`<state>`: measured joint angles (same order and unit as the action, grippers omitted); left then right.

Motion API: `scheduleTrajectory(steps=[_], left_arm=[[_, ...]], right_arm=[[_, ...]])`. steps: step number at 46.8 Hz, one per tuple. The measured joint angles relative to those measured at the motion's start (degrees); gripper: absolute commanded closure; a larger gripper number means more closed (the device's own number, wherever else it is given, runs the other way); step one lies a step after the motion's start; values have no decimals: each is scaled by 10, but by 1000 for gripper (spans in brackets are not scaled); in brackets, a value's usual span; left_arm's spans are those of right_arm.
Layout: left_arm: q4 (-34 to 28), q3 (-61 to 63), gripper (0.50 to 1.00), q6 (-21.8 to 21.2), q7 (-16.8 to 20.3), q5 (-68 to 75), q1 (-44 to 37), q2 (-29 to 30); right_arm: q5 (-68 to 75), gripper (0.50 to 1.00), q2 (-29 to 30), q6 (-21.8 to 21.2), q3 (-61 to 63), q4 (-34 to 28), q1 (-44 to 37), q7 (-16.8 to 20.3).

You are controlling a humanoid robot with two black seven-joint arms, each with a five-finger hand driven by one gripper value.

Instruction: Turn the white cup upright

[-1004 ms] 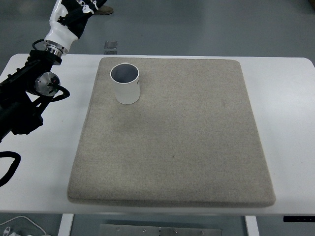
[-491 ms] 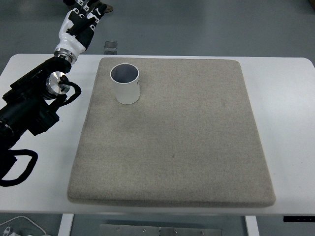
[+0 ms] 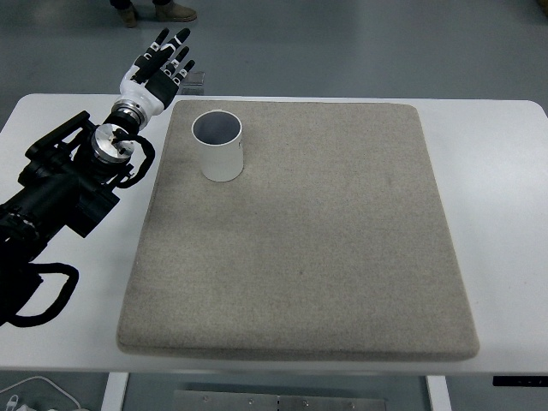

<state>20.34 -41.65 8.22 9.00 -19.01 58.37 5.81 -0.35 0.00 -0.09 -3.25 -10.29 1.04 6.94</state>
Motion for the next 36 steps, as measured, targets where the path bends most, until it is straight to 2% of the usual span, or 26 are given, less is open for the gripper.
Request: scheduleTrajectory(steps=[14, 36], left_arm=[[-10, 0, 504, -10, -22, -101, 0, 1], [-12, -30, 504, -10, -44, -106, -4, -3]], right_arm=[[0, 570, 0, 0, 0, 0, -1, 1], [0, 570, 0, 0, 0, 0, -1, 0]])
